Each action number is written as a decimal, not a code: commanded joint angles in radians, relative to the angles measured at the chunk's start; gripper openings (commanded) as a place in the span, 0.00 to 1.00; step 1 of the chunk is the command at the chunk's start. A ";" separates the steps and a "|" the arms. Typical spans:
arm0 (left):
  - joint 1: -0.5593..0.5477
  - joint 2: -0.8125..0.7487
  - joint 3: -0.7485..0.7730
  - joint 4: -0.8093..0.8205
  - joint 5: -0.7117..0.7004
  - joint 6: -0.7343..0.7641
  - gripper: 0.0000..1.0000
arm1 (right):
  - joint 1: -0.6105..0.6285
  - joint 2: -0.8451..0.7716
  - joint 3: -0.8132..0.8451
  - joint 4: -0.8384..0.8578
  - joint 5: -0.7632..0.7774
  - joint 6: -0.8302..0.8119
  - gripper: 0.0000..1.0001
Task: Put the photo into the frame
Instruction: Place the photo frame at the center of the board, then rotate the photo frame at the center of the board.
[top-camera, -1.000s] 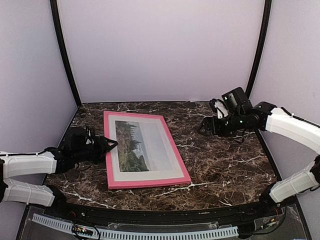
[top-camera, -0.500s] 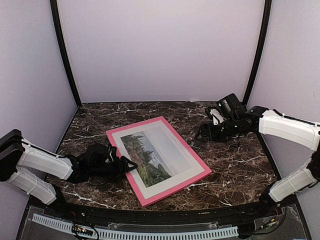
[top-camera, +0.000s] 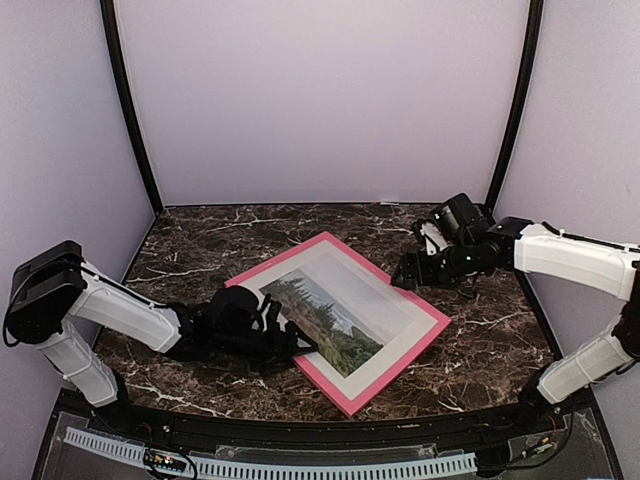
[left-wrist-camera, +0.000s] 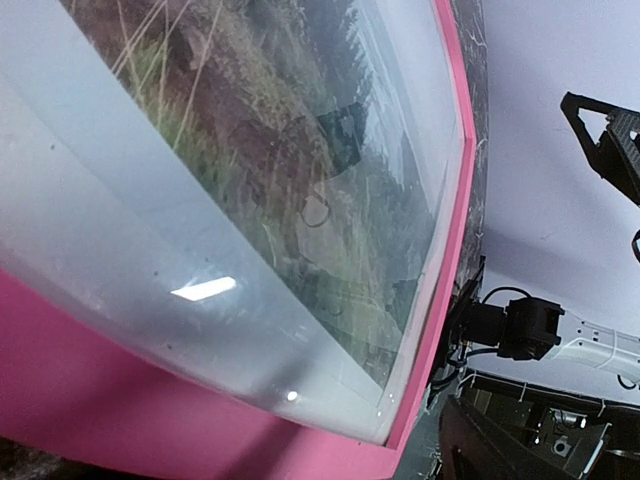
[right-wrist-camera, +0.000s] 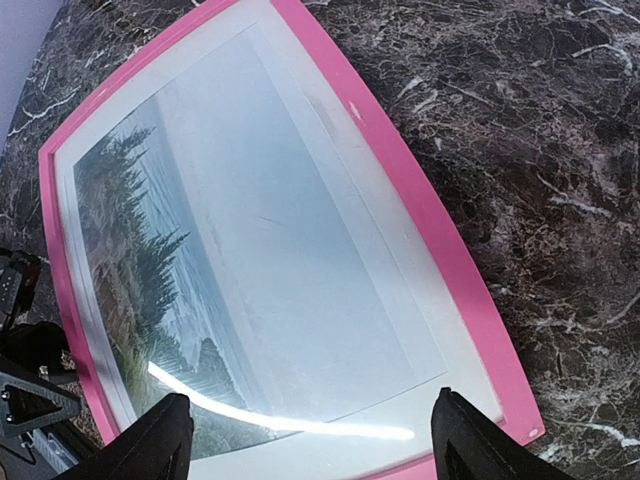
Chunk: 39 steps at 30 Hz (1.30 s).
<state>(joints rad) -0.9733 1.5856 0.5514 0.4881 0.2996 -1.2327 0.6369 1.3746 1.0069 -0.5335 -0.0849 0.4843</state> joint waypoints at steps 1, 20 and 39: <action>-0.011 -0.034 0.067 -0.037 0.080 0.054 0.87 | 0.009 -0.029 -0.032 0.015 0.033 0.021 0.83; -0.008 -0.401 0.106 -0.529 -0.160 0.370 0.95 | 0.009 -0.098 -0.155 0.000 0.027 0.054 0.84; 0.440 -0.233 0.340 -0.598 -0.088 0.764 0.99 | 0.044 -0.182 -0.419 0.226 -0.034 0.233 0.85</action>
<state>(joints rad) -0.5884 1.2716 0.8143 -0.1040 0.1879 -0.5663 0.6685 1.1931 0.6144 -0.4038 -0.0956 0.6754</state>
